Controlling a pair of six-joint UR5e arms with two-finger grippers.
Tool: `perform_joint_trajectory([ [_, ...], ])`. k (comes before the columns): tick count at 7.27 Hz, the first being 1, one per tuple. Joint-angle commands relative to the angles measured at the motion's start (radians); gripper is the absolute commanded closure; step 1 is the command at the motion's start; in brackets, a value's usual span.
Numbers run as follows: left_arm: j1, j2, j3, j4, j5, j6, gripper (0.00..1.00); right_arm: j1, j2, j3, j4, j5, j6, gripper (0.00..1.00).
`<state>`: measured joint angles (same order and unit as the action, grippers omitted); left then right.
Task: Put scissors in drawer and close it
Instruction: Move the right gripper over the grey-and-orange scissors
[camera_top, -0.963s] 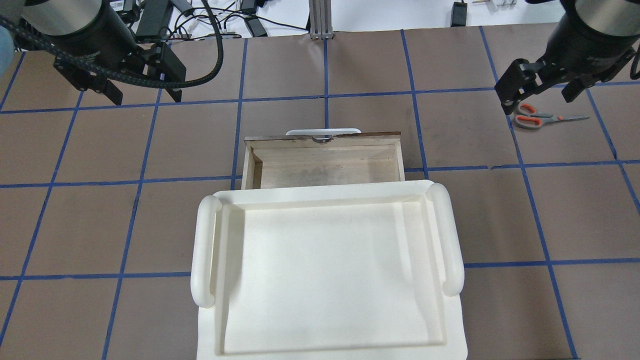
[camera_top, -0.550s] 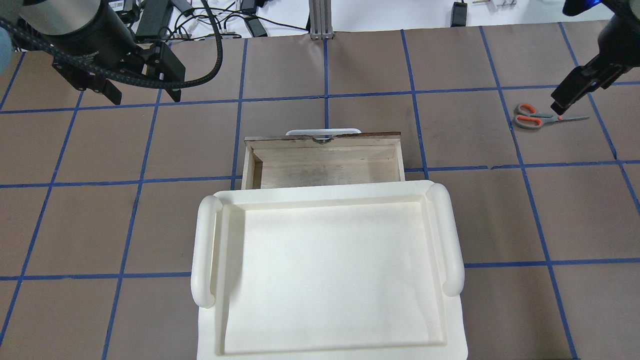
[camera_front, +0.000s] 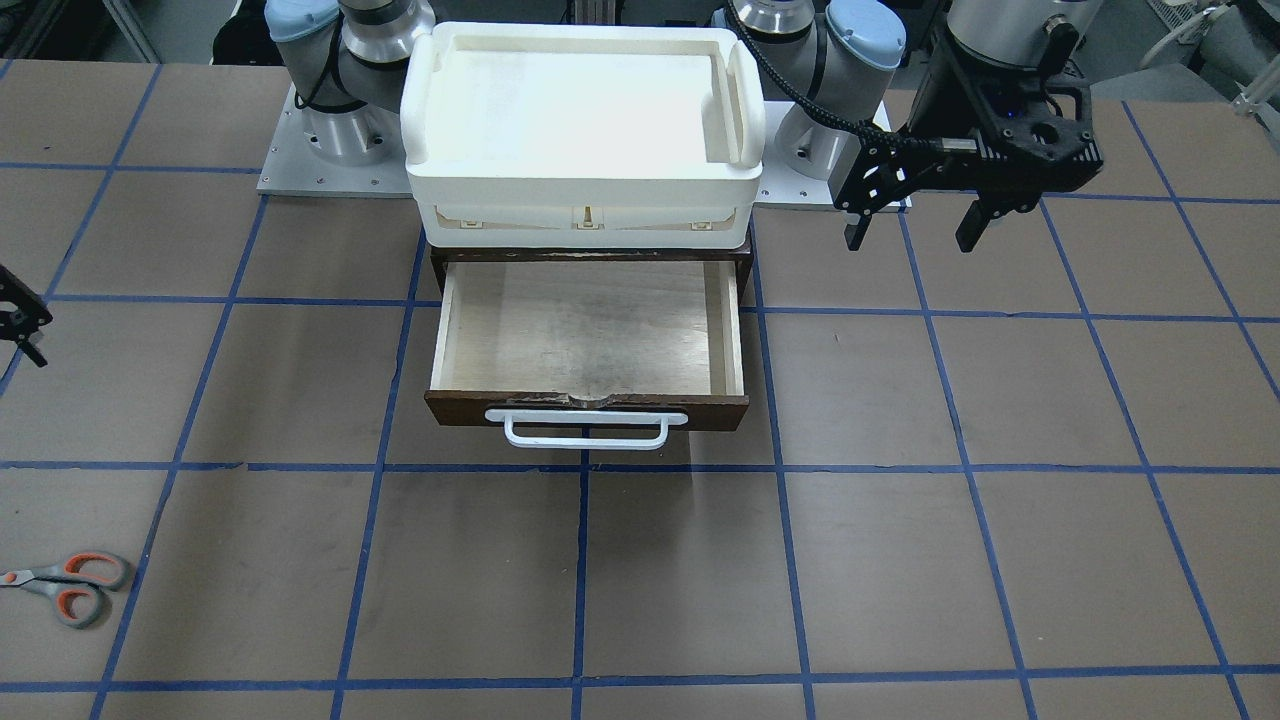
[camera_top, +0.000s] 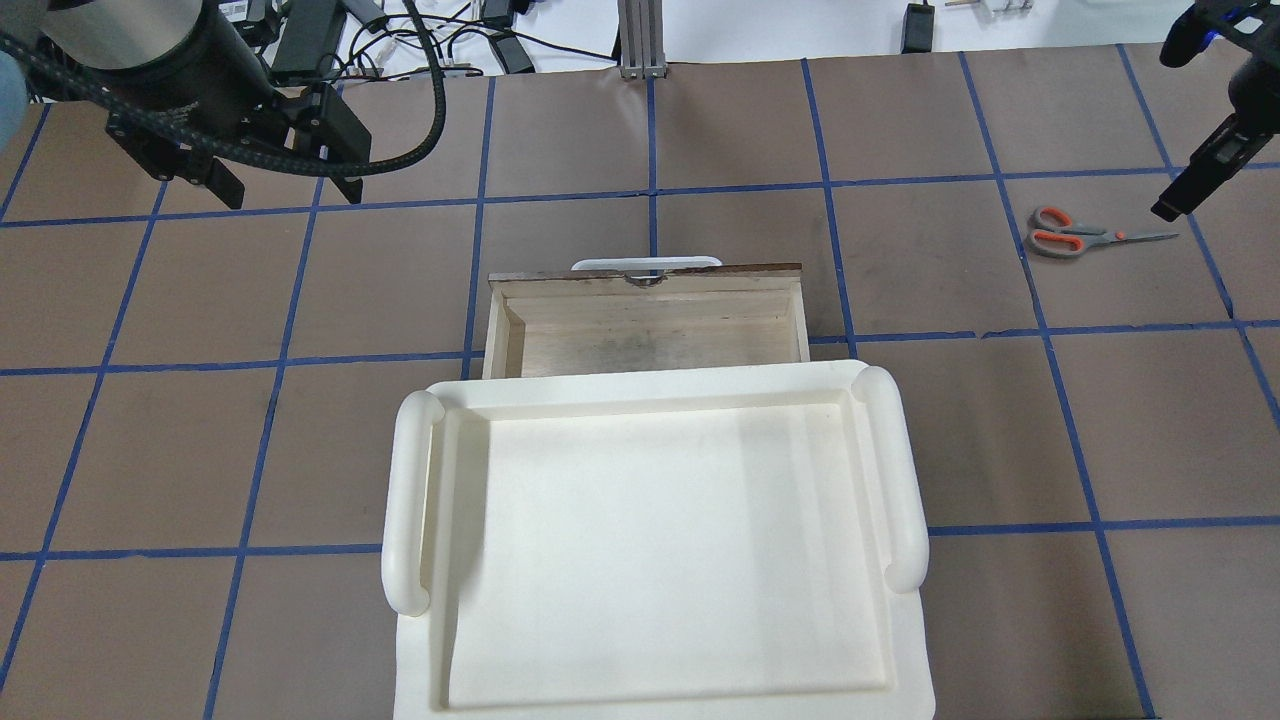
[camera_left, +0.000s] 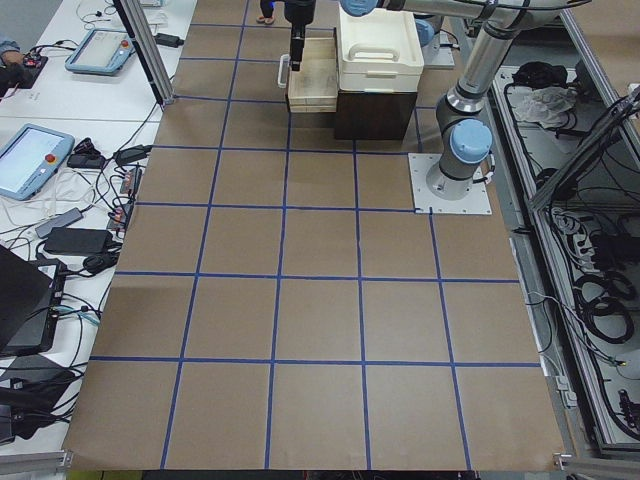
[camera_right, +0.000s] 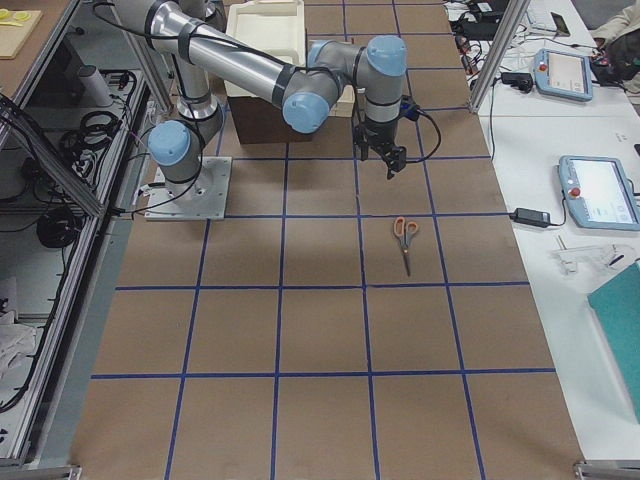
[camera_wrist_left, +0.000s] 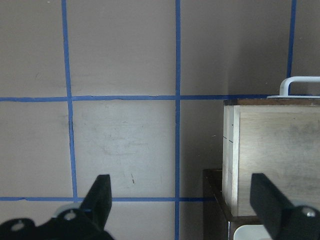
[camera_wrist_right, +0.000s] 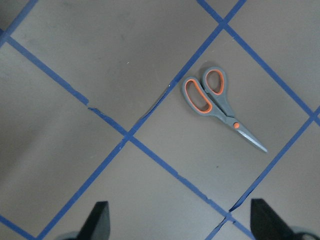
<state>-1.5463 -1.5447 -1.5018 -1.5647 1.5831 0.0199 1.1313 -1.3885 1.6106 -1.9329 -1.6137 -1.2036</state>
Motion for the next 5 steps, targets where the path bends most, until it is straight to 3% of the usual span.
perform_joint_trajectory([
  [1, 0.000, 0.001, 0.000, 0.000, 0.000, 0.000, 0.00, -0.011, 0.077, -0.001, -0.139, 0.002, -0.222, 0.00],
  [5, 0.000, 0.003, 0.000, 0.000, 0.000, 0.003, 0.00, -0.109, 0.181, -0.005, -0.149, 0.118, -0.592, 0.00],
])
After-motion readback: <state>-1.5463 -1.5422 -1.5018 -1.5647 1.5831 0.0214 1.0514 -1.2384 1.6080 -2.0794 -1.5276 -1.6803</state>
